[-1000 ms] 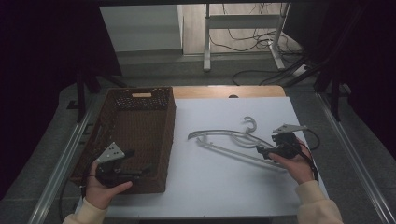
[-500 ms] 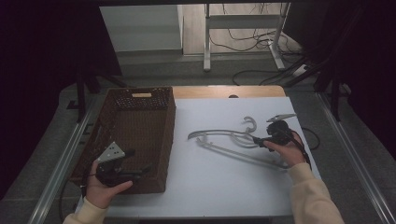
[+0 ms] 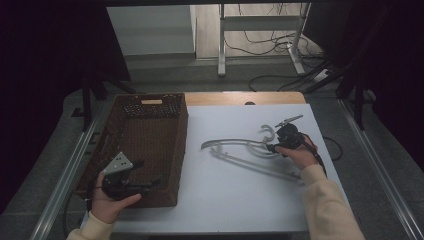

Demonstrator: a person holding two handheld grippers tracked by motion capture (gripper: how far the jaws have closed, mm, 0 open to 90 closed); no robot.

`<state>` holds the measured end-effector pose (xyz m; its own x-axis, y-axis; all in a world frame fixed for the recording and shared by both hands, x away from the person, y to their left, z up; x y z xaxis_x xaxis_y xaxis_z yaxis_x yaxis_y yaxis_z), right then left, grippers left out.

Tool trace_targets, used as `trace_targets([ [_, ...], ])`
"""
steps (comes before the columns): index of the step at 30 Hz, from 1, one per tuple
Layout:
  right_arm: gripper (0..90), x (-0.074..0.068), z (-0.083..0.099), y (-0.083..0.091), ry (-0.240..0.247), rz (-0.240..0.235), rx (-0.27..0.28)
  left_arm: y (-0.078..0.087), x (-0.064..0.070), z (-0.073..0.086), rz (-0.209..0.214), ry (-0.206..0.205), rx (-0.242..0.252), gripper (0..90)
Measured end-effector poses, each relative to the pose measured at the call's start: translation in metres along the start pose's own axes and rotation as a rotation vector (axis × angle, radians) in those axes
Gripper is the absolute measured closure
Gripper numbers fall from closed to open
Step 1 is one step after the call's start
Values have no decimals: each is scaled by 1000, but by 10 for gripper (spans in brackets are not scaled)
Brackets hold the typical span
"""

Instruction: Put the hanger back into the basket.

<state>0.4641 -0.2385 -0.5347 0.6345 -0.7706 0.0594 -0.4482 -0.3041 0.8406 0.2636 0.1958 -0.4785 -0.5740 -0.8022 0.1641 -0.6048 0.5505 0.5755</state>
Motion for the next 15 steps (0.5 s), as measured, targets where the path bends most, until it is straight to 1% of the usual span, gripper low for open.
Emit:
trace_targets([
  [3,458,-1,0,-5,20,-6,-24,0,0,0,0,0,-2,163],
  [6,516,-1,2,-10,30,-8,-50,-1,0,1,0,0,-3,164],
  [9,578,0,4,-14,24,-11,-69,0,0,0,0,0,-2,164],
  [11,609,0,4,-16,22,-26,-73,0,0,0,0,-1,-1,164],
  [12,626,0,4,-16,28,-30,-77,0,0,0,0,0,-1,164],
  [13,666,-1,4,-17,42,-37,-82,0,0,0,0,0,-1,164],
  [14,666,-1,4,-17,42,-37,-82,0,-1,0,0,0,-2,164],
  [15,687,-2,3,-18,53,-39,-86,0,-1,1,0,0,-3,164],
])
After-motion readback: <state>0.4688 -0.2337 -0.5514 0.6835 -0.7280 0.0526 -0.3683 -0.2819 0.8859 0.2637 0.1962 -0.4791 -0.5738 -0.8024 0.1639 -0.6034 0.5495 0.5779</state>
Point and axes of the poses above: each handheld gripper's, and its own axes: y roughly backward along the jaws, z roughly out of its underside, x roughly to its right, the point moved 6 cm from there along -y, roughly forward along the jaws, and after that the axes turned 2 degrees about y, right-handed, at the moved point
